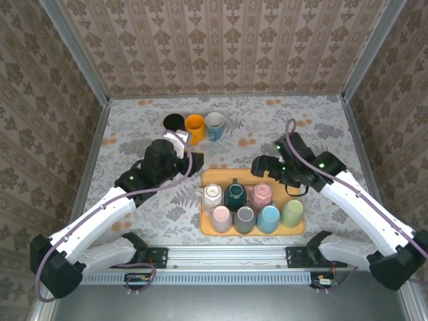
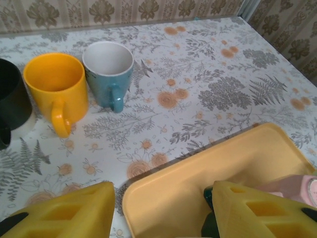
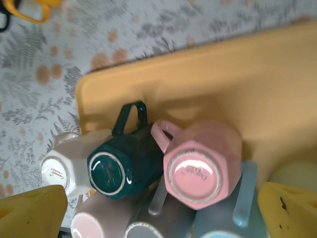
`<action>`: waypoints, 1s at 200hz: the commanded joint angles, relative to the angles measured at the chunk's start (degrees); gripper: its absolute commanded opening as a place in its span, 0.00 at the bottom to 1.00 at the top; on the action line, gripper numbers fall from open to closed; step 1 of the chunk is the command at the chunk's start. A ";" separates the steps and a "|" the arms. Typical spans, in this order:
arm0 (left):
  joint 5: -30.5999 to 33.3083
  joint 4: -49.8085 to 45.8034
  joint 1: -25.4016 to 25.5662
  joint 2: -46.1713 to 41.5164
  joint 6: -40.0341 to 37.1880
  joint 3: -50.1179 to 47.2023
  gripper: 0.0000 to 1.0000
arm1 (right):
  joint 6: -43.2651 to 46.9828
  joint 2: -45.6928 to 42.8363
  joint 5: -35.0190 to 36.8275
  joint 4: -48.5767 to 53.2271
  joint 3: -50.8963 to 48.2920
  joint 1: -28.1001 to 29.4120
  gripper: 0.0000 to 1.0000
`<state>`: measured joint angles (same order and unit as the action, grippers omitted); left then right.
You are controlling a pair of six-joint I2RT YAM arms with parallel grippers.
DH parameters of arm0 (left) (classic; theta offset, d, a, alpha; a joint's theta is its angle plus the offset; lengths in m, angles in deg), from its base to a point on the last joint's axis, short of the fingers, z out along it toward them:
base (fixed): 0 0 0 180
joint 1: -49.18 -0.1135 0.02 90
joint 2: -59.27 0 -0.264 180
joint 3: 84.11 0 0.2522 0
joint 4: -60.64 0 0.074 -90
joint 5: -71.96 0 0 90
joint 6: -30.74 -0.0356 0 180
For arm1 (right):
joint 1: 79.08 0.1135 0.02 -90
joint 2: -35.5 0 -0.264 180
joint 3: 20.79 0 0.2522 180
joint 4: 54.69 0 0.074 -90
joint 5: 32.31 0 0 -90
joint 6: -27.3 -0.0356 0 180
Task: Turn the mug right side up
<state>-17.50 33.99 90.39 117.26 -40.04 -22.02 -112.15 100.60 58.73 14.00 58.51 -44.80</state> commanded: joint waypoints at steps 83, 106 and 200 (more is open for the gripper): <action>-0.85 2.54 1.61 -2.89 0.81 -0.98 0.58 | -35.04 2.30 3.01 1.40 -4.52 8.20 1.00; 0.50 2.18 2.18 -3.05 -0.24 -0.88 0.59 | -35.62 2.48 3.80 1.64 -5.32 8.45 1.00; 2.29 2.07 2.71 -3.40 -1.43 -1.16 0.59 | -33.47 11.72 7.52 3.97 -1.84 8.51 0.98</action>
<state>-16.52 35.79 92.67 114.75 -39.95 -22.76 -145.41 110.52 63.14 14.64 54.12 -36.64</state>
